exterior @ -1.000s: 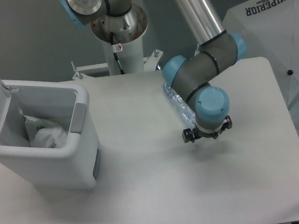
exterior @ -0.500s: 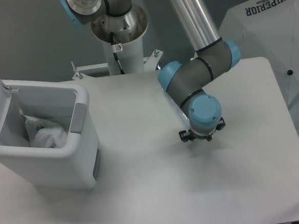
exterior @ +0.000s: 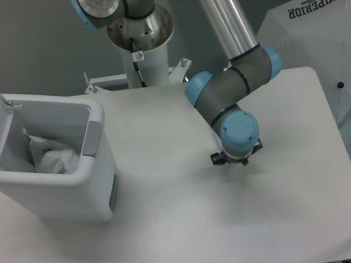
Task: Place the trash in the trash can
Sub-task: 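Lower the gripper onto the bottle and close around it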
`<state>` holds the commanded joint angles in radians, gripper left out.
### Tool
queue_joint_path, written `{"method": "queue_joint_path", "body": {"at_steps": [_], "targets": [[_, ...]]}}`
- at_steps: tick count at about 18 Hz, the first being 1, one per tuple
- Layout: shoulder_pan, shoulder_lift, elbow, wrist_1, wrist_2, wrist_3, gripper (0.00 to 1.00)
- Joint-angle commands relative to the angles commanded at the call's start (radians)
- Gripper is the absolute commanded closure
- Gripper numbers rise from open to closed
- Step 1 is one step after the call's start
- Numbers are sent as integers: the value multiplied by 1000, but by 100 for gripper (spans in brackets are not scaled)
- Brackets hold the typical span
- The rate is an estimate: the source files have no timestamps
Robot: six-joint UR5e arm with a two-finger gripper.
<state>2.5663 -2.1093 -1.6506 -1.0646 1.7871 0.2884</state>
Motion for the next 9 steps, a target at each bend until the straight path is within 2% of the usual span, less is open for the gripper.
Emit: {"method": "queue_joint_path", "body": {"at_steps": [2, 6, 9], "targets": [[-11, 5, 2, 0, 0, -2, 94], [-43, 47, 21, -2, -17, -2, 94], [-69, 83, 81, -2, -87, -2, 94]]}}
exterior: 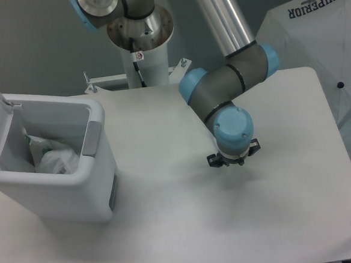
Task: Place the trash in the trash can
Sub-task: 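Lower the gripper onto the bottle and close around it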
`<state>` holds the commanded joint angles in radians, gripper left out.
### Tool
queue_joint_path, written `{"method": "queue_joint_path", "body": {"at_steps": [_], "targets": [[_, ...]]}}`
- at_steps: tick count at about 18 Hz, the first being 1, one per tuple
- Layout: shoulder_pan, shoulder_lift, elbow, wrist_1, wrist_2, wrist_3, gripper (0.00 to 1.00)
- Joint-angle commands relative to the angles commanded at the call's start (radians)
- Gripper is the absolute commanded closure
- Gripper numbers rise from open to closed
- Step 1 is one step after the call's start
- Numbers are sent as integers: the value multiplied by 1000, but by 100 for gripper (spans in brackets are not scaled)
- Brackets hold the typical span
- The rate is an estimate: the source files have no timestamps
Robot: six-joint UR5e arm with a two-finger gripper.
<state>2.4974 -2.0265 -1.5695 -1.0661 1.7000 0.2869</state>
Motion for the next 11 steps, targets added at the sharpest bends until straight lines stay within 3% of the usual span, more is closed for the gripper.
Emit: {"method": "queue_joint_path", "body": {"at_steps": [7, 11], "targets": [[-8, 92, 106, 1, -308, 0, 99], [-8, 106, 199, 9, -475, -32, 99]]}}
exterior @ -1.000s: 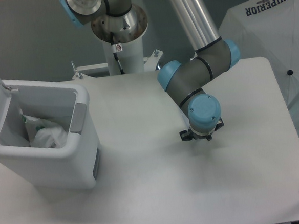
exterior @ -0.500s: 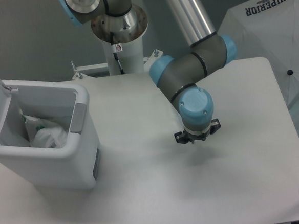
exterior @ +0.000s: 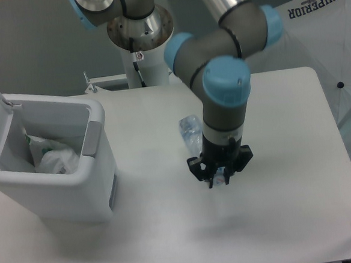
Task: Place the trash in the trash can
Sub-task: 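Lower the gripper onto the bottle and close around it, then lift the held bottle and carry it over the trash bin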
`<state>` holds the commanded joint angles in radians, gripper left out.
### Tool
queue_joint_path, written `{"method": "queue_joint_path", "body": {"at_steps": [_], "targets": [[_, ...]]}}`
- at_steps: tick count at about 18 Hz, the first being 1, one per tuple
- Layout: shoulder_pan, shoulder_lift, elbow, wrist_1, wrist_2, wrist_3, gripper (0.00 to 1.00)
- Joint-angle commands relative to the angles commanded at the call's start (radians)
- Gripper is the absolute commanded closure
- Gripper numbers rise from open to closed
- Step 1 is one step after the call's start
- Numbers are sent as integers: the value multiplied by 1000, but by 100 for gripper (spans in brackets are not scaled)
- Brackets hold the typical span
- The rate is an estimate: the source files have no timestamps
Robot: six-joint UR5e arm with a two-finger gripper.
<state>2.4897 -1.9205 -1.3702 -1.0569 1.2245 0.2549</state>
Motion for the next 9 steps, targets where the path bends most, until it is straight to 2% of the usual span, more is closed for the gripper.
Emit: {"method": "queue_joint_path", "body": {"at_steps": [2, 6, 9], "targets": [[-3, -2, 51, 6, -45, -29, 99], [-3, 0, 111, 109, -161, -31, 99], [-3, 0, 173, 124, -233, -32, 99]]}}
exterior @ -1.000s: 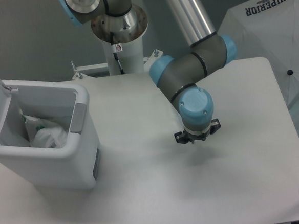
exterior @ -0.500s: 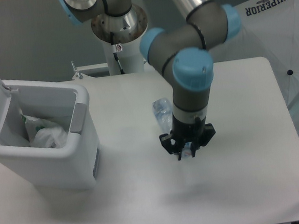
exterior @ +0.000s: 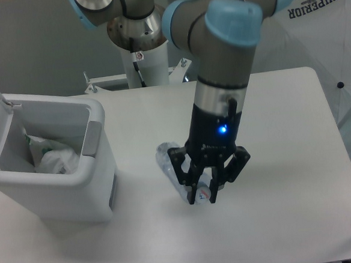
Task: Place the trash in the trash can
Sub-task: 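Lift the held bottle and carry it over the trash bin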
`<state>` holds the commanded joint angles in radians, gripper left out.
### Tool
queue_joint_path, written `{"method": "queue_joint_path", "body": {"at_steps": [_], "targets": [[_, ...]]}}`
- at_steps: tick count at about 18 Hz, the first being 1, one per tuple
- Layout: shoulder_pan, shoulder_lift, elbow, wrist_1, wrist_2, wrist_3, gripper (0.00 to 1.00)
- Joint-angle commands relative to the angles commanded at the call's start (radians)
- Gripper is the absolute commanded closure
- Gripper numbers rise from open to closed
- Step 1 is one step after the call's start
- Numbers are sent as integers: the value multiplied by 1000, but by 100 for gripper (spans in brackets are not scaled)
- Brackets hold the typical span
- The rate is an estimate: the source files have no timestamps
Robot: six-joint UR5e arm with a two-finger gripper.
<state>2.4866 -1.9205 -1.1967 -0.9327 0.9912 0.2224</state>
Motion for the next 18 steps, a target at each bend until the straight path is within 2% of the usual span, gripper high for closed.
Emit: {"method": "queue_joint_path", "body": {"at_steps": [3, 5, 9, 15, 18], "targets": [[3, 6, 52, 0, -113, -3, 100], [8, 32, 54, 0, -190, -2, 100], [0, 69, 49, 0, -267, -5, 100], [-43, 123, 3, 0, -396, -15, 100], [-83, 133, -39, 2, -407, -5, 100]]}}
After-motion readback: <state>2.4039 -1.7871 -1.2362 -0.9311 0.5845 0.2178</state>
